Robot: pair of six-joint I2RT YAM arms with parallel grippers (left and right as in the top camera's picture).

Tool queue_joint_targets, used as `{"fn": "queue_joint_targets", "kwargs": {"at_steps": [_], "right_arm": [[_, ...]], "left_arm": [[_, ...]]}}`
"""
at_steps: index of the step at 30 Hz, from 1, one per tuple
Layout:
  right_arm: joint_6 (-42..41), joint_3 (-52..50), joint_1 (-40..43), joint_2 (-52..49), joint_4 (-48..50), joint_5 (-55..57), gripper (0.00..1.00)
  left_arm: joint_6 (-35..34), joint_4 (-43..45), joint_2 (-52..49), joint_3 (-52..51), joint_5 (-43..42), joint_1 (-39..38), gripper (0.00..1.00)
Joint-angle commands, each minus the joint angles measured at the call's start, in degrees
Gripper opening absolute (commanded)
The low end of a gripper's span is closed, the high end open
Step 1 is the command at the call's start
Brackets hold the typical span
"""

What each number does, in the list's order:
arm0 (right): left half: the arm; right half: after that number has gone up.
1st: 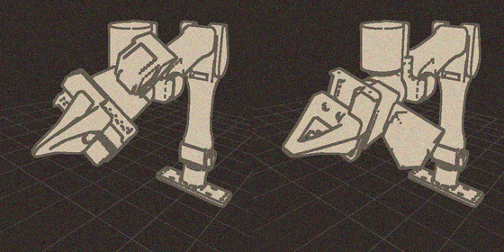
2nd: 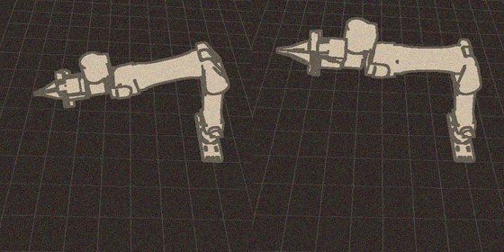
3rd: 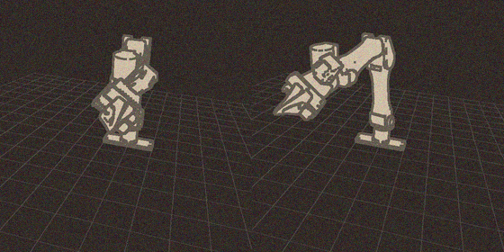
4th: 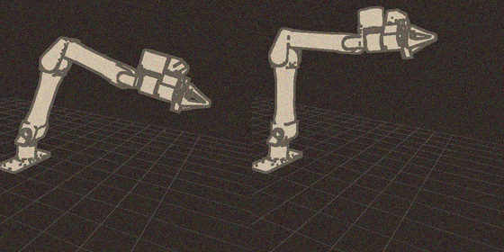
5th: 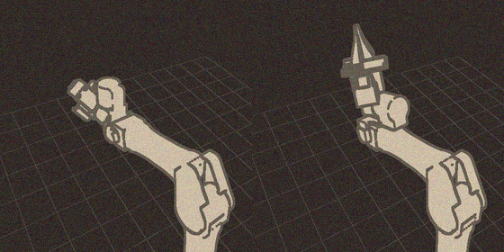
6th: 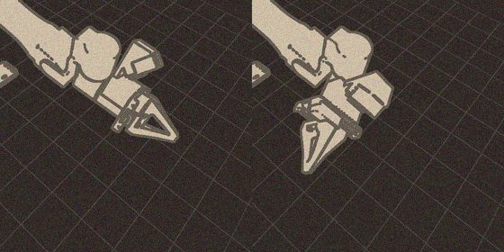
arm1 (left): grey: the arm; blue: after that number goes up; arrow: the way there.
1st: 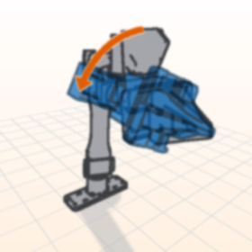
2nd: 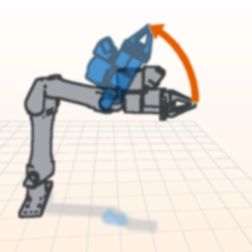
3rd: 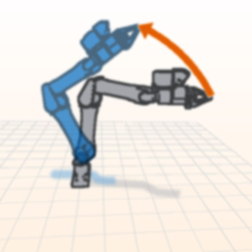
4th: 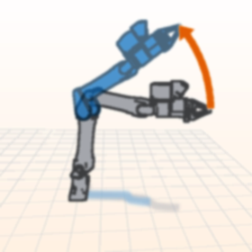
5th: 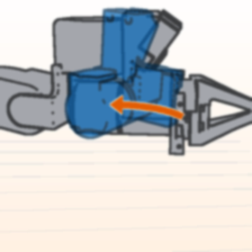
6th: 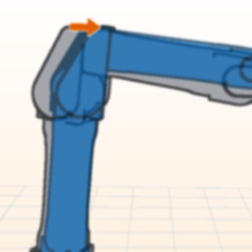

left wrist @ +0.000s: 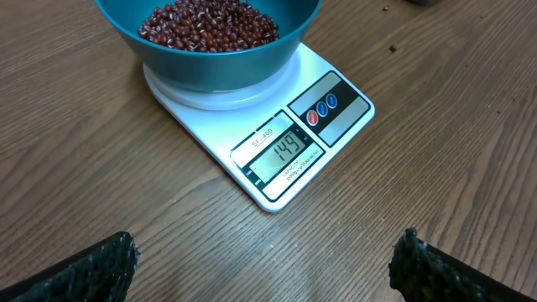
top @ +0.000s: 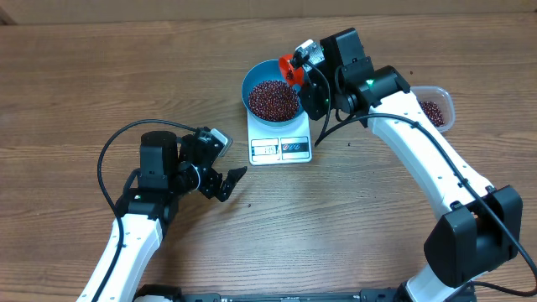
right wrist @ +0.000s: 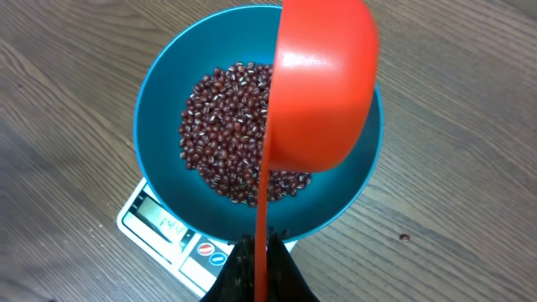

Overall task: Scoop item into bowl and weigh 150g on scale
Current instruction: 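Tilt the scoop slowly over the bowl to trickle beans in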

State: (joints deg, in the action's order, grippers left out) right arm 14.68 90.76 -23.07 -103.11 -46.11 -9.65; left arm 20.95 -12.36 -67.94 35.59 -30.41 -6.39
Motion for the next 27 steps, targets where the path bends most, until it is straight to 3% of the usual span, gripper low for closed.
{"fn": "queue_joint_targets", "kwargs": {"at_steps": [1,19,27], "right_arm": [[-1.4,1.6,0.0,1.8,0.2,-0.9,0.04],[-1.1,1.6,0.0,1.8,0.9,-0.3,0.04],[4.5,1.6,-0.1,1.8,1.5,2.3,0.04]], "left_arm": [[-0.6,0.2,-0.2,0.2,-0.5,-0.4,1.00],[-0.6,0.2,-0.2,0.2,-0.5,-0.4,1.00],[-0.6,0.2,-0.2,0.2,-0.5,-0.4,0.99]]}}
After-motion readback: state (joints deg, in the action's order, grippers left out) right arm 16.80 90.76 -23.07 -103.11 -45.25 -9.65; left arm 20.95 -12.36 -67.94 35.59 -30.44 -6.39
